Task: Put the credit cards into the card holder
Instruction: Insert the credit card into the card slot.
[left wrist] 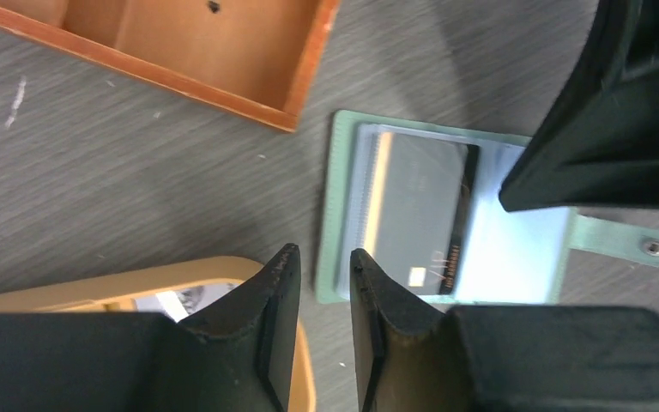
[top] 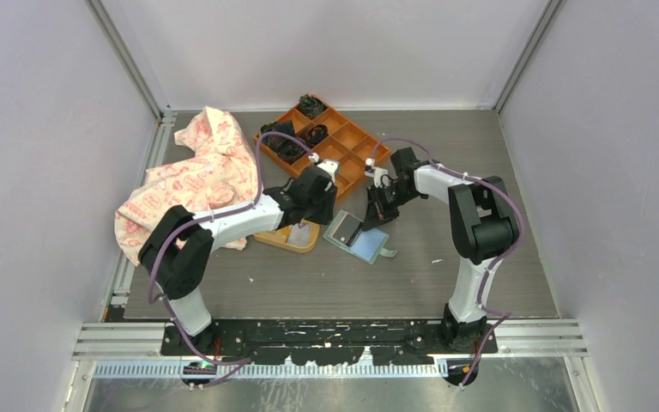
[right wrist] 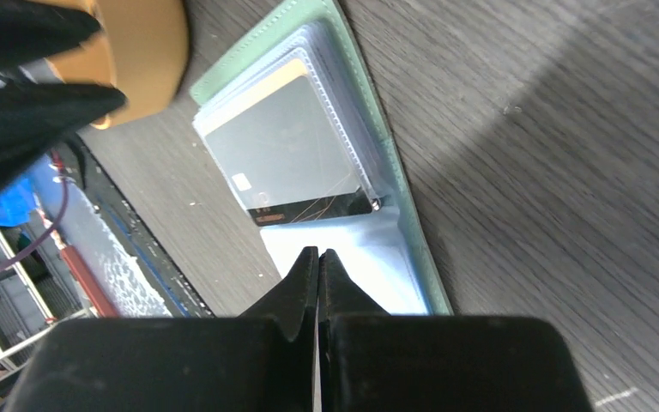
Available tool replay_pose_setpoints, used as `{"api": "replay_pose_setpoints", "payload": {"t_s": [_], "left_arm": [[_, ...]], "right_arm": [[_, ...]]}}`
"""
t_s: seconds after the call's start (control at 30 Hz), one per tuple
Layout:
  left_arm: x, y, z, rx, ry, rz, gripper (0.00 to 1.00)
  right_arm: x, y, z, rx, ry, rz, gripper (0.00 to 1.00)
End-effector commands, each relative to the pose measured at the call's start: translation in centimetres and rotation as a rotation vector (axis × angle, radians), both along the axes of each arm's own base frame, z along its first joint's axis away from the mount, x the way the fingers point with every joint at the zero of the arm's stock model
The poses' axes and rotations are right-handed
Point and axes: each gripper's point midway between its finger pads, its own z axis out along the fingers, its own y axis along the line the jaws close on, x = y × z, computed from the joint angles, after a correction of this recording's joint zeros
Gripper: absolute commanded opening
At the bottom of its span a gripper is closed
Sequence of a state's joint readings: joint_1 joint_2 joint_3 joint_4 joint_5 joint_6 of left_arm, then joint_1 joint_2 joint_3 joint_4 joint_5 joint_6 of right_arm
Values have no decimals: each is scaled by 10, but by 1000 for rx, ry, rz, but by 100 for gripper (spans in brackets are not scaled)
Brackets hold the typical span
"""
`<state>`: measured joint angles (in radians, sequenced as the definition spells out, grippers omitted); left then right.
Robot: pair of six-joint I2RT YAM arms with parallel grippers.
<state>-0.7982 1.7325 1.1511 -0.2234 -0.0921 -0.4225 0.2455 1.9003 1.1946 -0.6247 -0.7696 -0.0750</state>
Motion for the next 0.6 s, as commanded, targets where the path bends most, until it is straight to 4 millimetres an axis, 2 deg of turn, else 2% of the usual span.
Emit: {"api": "replay_pose_setpoints", "payload": {"t_s": [0.0, 0.17, 0.33, 0.57], "left_arm": [[16, 9, -5, 27, 20, -5, 26], [24, 13, -28, 83, 67, -5, 24], [25, 10, -49, 112, 126, -24, 24], [8, -3, -57, 35, 207, -61, 24]], "right_arm": [[2, 4, -16, -93, -5, -14, 1], [2, 9, -24, -118, -2, -19, 1], [7, 19, -20, -109, -17, -39, 1], [17, 33, -9, -34, -48, -56, 1]]}}
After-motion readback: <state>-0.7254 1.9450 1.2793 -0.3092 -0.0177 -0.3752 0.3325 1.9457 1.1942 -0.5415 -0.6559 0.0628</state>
